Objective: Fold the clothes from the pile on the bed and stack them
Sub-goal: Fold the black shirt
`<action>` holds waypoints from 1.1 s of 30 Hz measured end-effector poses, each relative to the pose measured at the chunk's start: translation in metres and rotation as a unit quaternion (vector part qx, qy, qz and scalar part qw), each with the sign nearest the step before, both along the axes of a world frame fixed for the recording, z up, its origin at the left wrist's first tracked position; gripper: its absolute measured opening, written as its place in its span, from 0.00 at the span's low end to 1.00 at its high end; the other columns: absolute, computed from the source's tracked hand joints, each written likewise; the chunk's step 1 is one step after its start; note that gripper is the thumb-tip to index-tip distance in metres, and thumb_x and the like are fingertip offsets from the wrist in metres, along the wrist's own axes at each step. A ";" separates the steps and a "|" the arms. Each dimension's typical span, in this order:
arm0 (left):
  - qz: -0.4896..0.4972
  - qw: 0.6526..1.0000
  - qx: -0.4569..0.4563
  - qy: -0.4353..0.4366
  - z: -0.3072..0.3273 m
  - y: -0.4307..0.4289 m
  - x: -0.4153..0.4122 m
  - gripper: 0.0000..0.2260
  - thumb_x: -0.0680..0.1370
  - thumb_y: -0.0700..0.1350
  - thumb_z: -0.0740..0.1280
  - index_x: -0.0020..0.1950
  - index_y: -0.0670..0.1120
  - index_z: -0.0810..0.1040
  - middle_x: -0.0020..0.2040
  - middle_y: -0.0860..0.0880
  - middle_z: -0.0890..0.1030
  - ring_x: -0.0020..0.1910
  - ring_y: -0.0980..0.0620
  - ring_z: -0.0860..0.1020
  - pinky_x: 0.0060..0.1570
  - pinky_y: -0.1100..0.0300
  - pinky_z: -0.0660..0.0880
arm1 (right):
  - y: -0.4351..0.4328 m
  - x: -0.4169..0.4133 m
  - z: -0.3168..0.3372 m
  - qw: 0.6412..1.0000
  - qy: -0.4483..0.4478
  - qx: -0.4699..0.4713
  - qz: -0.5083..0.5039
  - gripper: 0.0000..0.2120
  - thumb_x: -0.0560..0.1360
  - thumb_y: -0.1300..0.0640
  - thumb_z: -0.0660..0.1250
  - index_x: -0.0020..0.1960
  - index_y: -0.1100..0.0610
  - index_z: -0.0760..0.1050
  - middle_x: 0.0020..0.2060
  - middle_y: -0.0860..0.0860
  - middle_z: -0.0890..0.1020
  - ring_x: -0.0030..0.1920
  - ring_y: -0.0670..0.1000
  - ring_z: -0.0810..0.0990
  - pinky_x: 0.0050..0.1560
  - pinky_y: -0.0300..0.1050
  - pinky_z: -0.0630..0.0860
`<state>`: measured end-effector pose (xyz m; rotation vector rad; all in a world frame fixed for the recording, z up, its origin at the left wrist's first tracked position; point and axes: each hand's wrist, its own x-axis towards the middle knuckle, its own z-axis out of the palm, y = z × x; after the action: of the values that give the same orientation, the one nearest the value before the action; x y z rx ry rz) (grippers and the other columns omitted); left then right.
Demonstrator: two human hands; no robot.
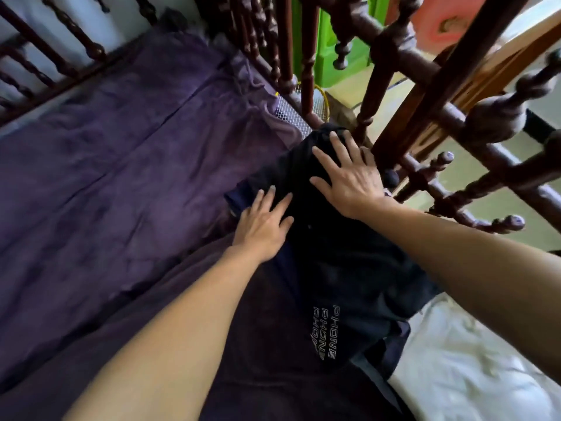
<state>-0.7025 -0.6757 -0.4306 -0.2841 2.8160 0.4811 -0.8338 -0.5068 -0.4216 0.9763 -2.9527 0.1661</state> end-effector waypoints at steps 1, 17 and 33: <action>-0.004 1.000 0.004 -0.014 -0.010 0.003 0.005 0.24 0.82 0.56 0.53 0.77 0.58 0.52 0.79 0.52 0.47 0.77 0.50 0.45 0.70 0.47 0.56 | 0.002 -0.003 -0.014 0.998 -0.040 0.045 0.005 0.31 0.78 0.34 0.48 0.77 0.46 0.53 0.78 0.55 0.51 0.77 0.57 0.46 0.72 0.59 0.52; 0.070 0.994 0.030 -0.083 0.020 0.029 0.146 0.18 0.80 0.48 0.58 0.70 0.49 0.68 0.68 0.47 0.70 0.65 0.44 0.70 0.60 0.50 0.68 | 0.028 0.070 -0.005 0.989 -0.111 0.097 -0.018 0.27 0.80 0.41 0.51 0.76 0.51 0.58 0.77 0.57 0.56 0.77 0.58 0.51 0.74 0.58 0.49; 0.297 0.949 0.053 -0.090 0.101 -0.019 0.583 0.12 0.78 0.51 0.61 0.60 0.52 0.76 0.55 0.49 0.81 0.55 0.45 0.78 0.50 0.55 0.75 | -0.045 0.509 0.060 0.962 -0.213 0.079 0.150 0.18 0.80 0.44 0.56 0.61 0.56 0.70 0.57 0.54 0.78 0.56 0.59 0.78 0.49 0.50 0.73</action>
<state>-0.1196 -0.6948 -0.3301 -1.1053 2.4768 0.6819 -0.3246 -0.5520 -0.3617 1.5956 -3.2104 0.1661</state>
